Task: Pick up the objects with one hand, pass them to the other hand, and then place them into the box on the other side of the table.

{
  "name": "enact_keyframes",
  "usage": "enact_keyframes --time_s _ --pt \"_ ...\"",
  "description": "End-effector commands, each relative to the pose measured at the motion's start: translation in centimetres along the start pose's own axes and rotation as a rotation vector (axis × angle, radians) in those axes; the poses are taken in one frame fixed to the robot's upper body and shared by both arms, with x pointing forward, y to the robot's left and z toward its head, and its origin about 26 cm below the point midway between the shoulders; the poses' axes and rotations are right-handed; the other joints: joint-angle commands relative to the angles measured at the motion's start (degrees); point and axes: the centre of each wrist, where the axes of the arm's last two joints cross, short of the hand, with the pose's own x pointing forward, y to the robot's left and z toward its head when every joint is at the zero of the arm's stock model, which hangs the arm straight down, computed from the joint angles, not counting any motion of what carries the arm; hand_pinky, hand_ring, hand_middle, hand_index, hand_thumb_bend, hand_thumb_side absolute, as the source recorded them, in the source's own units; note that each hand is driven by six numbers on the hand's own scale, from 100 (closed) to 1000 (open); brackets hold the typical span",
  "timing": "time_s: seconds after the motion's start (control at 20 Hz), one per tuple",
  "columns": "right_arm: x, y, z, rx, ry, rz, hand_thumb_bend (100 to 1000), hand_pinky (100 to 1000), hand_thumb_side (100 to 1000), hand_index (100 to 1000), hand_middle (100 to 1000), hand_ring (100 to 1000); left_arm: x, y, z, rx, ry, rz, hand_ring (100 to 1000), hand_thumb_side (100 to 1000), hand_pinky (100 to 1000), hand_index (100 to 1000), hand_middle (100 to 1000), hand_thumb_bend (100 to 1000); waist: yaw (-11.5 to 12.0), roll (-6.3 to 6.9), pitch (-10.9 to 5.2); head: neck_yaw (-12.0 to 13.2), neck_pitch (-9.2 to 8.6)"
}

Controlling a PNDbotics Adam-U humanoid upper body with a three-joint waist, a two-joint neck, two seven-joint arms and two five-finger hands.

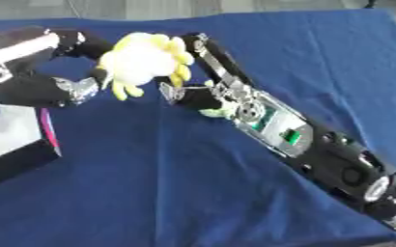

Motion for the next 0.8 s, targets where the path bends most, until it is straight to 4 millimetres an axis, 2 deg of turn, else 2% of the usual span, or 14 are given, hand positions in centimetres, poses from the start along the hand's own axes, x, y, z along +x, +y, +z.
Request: enact_keyframes --time_s 0.05,0.35,0.8 --pt "0.42 -0.44 -0.34 -0.006 -0.028 0.02 100 628 100 562 462 516 0.44 0.38 -0.12 0.023 -0.01 -0.028 912 481 1000 909 827 100 -0.03 0.13 0.01 0.05 -0.35" --pt "0.47 -0.32 -0.38 -0.004 -0.036 0.018 100 627 100 562 462 515 0.22 0.16 -0.5 0.023 -0.008 -0.037 912 502 1000 908 827 100 -0.08 0.12 0.13 0.1 -0.28" --pt "0.54 -0.17 -0.43 0.01 -0.052 0.018 100 628 100 562 461 514 0.09 -0.14 -1.0 -0.012 -0.019 -0.05 913 631 1000 907 827 100 -0.1 0.09 0.26 0.11 -0.24"
